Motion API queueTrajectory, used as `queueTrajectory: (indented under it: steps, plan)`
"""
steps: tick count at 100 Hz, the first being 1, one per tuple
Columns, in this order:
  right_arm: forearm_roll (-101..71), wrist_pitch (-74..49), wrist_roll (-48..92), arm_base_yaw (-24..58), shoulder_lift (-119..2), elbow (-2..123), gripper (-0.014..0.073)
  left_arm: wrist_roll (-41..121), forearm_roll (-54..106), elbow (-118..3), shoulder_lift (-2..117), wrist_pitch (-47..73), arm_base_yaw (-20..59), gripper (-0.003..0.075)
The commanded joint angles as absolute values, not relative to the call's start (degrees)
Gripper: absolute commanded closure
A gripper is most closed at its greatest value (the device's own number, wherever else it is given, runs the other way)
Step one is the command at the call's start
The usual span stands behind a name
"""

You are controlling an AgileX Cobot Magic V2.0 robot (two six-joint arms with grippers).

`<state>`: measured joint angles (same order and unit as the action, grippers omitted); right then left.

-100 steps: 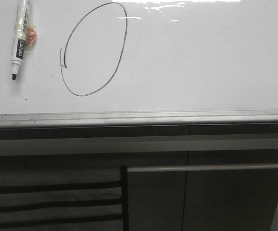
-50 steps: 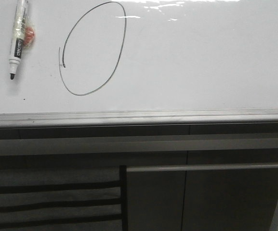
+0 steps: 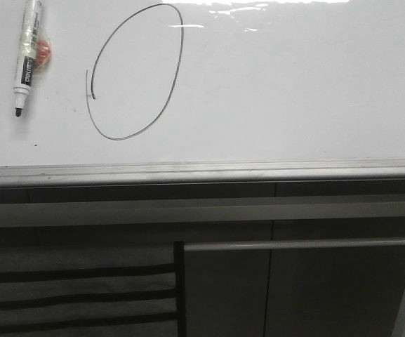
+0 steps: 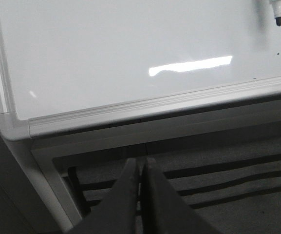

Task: Write number 0 on whiteboard

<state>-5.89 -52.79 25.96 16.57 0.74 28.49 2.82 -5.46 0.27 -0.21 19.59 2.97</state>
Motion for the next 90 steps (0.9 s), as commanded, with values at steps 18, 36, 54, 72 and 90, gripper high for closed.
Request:
queueTrajectory:
  steps: [18, 36, 54, 72, 90]
  plan:
    - [-6.0, -48.8, 25.8, 16.3, 1.6, 29.9, 0.0662, 2.3, -6.0, 2.1, -1.9, 17.2, 3.8, 0.074]
    - [-6.0, -48.8, 25.8, 16.3, 1.6, 29.9, 0.0662, 2.3, -6.0, 2.1, -1.9, 17.2, 3.8, 0.074]
    - [-6.0, -48.8, 25.8, 16.3, 1.6, 29.9, 0.0662, 2.3, -6.0, 2.1, -1.9, 17.2, 3.8, 0.074]
    - [-6.4, -43.3, 25.8, 16.3, 1.6, 29.8, 0.0662, 2.3, -6.0, 2.1, -1.9, 17.2, 3.8, 0.074]
    - [-11.3, -40.8, 21.3, 16.3, 0.1, 29.4, 0.0662, 2.3, -6.0, 2.1, -1.9, 17.2, 3.8, 0.074]
